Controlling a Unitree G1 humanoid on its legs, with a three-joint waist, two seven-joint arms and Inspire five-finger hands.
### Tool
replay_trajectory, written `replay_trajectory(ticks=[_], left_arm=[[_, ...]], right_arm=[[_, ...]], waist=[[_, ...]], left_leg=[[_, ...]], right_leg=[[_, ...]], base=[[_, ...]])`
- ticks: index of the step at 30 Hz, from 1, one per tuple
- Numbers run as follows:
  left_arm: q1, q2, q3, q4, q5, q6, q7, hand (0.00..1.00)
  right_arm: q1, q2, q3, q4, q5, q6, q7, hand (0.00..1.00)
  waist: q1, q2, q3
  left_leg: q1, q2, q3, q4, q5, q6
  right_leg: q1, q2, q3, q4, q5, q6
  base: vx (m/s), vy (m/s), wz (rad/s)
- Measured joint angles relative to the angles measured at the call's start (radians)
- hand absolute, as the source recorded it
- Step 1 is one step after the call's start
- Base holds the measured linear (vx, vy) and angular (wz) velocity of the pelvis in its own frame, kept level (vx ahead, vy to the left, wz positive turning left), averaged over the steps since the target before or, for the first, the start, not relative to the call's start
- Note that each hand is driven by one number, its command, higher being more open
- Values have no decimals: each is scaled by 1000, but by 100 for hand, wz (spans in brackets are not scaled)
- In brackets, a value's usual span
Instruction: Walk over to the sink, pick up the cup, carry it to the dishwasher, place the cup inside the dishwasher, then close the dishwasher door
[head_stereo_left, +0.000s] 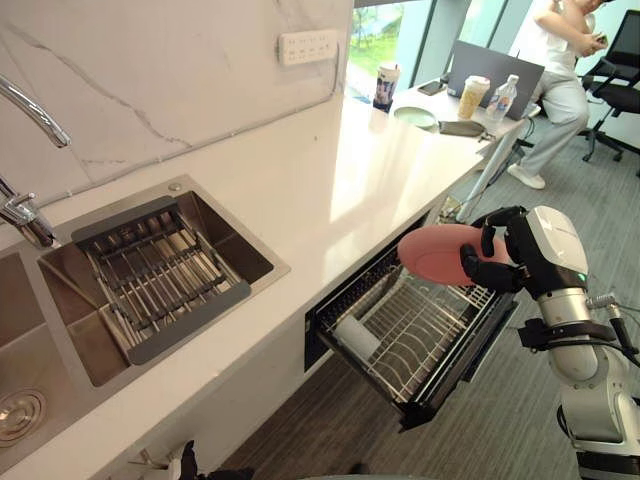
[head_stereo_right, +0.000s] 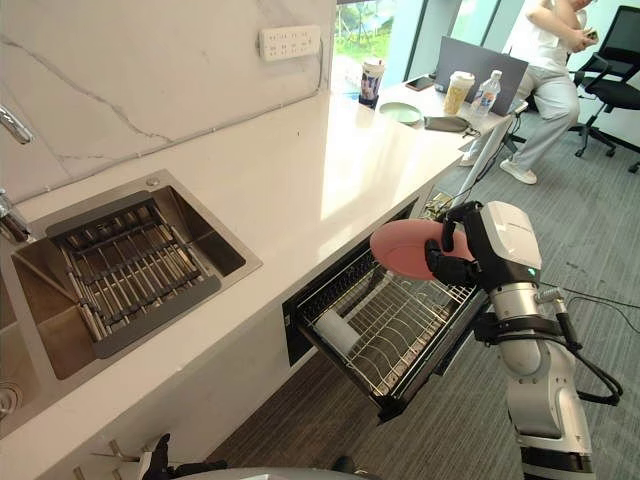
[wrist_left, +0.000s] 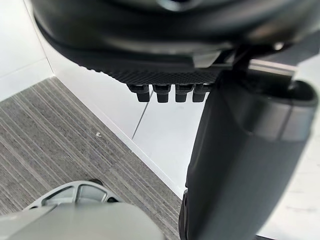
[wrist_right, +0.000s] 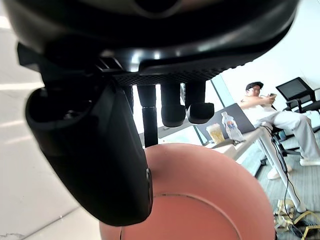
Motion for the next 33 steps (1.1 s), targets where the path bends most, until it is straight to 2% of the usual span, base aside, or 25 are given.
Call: replay_trajectory(ticks=[6, 8, 11, 13, 17, 22, 23, 24, 26, 28, 33], left_arm=[[-149, 23, -56, -2, -72, -12, -9, 100], [-212, 13, -77, -4, -108, -16, -8, 100], [-258, 12, -113, -24, -131, -27, -7, 100], [-274, 11, -132, -29, -154, -38, -7, 100], [-292, 13, -137, -60, -226, -42, -7, 100], [-318, 26, -182, -65, -289, -43, -19, 100], [-333, 27, -193, -63, -297, -41, -32, 100], [-340, 27, -199, -63, -304, -40, -39, 100], [-374, 22, -223, -64, -306, -36, -55, 100], [-393, 19, -235, -67, -306, -36, -60, 100], [-394, 13, -234, -70, -307, -28, -76, 100]], right_arm=[[-162, 19, 115, 220, -21, 63, -128, 0], [-238, 20, 137, 280, -20, 97, -182, 0], [-347, 11, 145, 357, -16, 127, -252, 0], [-399, -16, 154, 386, 6, 132, -289, 0], [-505, -81, 181, 475, 23, 143, -302, 0], [-681, -155, 336, 817, 100, 148, -234, 0], [-733, -169, 368, 891, 146, 148, -209, 100], [-766, -173, 376, 932, 175, 148, -193, 100], [-902, -191, 391, 1077, 262, 157, -113, 100], [-970, -207, 391, 1145, 283, 168, -81, 100], [-1006, -231, 385, 1170, 338, 201, -63, 100]], waist=[[6, 8, 154], [7, 19, 226], [6, 35, 293], [6, 53, 324], [17, 89, 370], [45, 119, 394], [54, 130, 399], [57, 136, 402], [70, 166, 417], [86, 177, 422], [90, 177, 422]], left_leg=[[-155, -30, -37, 23, 13, 46], [-214, -35, -53, 51, 13, 64], [-285, -40, -65, 88, 11, 79], [-321, -40, -73, 115, 4, 92], [-371, -43, -90, 153, -8, 111], [-402, -56, -133, 164, -12, 117], [-415, -58, -138, 166, -10, 120], [-422, -59, -140, 168, -9, 123], [-445, -59, -158, 183, -4, 131], [-455, -60, -174, 188, -1, 134], [-453, -60, -200, 195, 2, 137]], right_leg=[[-132, -39, -15, 2, 58, -9], [-175, -51, -16, 2, 79, -8], [-229, -66, -5, 3, 101, -6], [-251, -74, 2, 3, 112, -5], [-284, -81, 11, 3, 128, -1], [-300, -91, 11, 3, 141, -1], [-309, -94, 9, 3, 145, -3], [-314, -95, 7, 3, 147, -5], [-321, -98, -10, 3, 152, -9], [-323, -98, -20, 2, 154, -11], [-301, -99, -41, 2, 154, -11]], base=[[-136, 115, 14], [-116, 113, 17], [-104, 174, 11], [-67, 159, 5], [-52, 174, 5], [-38, 143, 8], [-45, 126, 7], [-39, 118, 11], [-37, 110, 19], [-27, 98, 17], [16, 114, 14]])
